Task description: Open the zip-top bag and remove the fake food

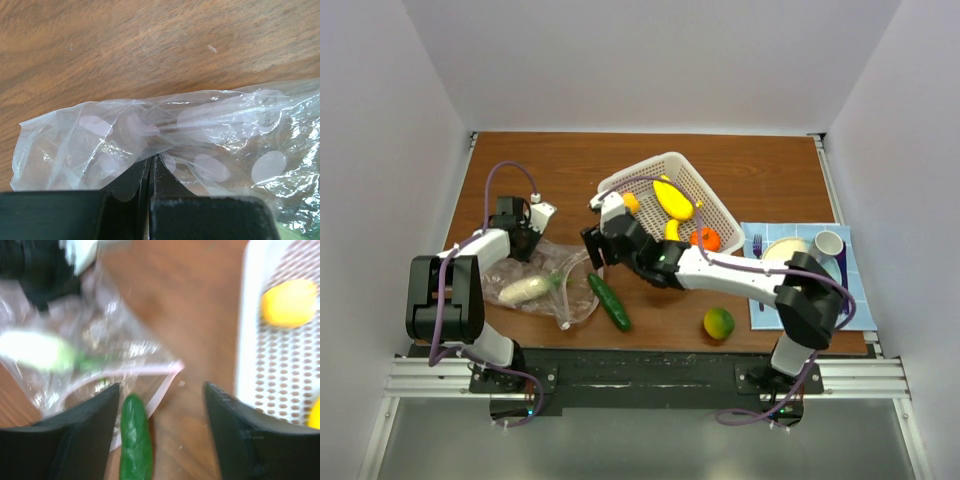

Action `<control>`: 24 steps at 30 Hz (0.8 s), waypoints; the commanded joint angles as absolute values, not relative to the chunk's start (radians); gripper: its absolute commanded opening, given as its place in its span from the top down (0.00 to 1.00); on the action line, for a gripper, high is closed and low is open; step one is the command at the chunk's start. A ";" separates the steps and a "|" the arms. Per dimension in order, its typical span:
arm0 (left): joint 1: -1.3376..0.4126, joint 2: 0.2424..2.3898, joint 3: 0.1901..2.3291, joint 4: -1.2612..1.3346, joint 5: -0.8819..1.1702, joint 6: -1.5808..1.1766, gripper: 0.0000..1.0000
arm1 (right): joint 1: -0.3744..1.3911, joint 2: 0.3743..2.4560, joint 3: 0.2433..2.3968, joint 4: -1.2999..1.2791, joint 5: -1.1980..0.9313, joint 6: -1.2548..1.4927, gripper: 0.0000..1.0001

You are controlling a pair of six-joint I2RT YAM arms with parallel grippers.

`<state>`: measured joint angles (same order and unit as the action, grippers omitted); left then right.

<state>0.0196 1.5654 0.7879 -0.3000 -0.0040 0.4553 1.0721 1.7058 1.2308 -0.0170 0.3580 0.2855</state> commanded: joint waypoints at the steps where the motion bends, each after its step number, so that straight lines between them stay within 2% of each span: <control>1: 0.034 1.634 0.715 -0.419 0.015 0.434 1.00 | 1.091 1.631 1.177 -0.141 0.346 0.239 0.15; 5: 0.034 1.637 0.713 -0.419 0.026 0.425 1.00 | 1.160 1.527 1.049 -0.164 0.486 0.262 0.13; 10: 0.035 1.631 0.722 -0.419 0.026 0.422 1.00 | 1.175 1.382 0.914 -0.164 0.414 0.311 0.13; 15: 0.034 1.628 0.753 -0.431 0.032 0.403 1.00 | 1.206 1.466 0.902 -0.131 0.382 0.324 0.09; 24: 0.034 1.603 0.749 -0.431 0.008 0.408 1.00 | 1.223 1.660 1.015 -0.115 0.316 0.327 0.07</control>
